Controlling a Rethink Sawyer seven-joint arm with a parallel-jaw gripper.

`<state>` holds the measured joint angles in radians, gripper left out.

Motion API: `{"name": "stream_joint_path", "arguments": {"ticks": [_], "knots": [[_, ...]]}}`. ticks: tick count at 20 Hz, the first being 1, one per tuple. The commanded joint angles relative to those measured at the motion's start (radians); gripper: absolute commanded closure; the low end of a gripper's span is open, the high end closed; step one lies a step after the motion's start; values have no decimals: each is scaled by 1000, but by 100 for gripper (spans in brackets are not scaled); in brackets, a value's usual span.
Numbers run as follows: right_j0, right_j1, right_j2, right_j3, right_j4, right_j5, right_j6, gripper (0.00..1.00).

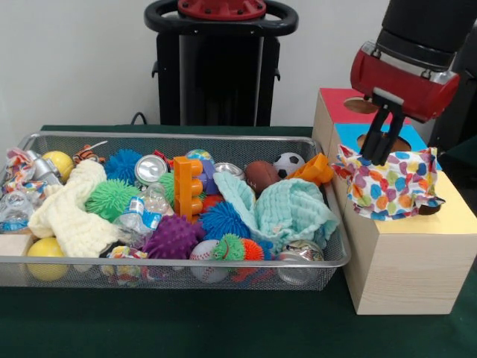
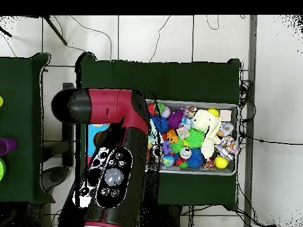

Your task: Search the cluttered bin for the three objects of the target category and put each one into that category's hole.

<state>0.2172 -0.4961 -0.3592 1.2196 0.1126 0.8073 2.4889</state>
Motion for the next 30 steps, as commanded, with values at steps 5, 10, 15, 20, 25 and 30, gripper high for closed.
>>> {"name": "stream_joint_path", "arguments": {"ticks": [5,10,15,20,25,30], "knots": [[31,81,72,131,-52,-54,65,100],[38,92,67,128,-49,-63,71,100],[43,96,63,131,-46,-75,73,100],[47,100,59,128,-44,-71,73,100],[56,102,55,132,-42,-78,82,100],[57,107,52,125,-42,-75,84,100]]}}
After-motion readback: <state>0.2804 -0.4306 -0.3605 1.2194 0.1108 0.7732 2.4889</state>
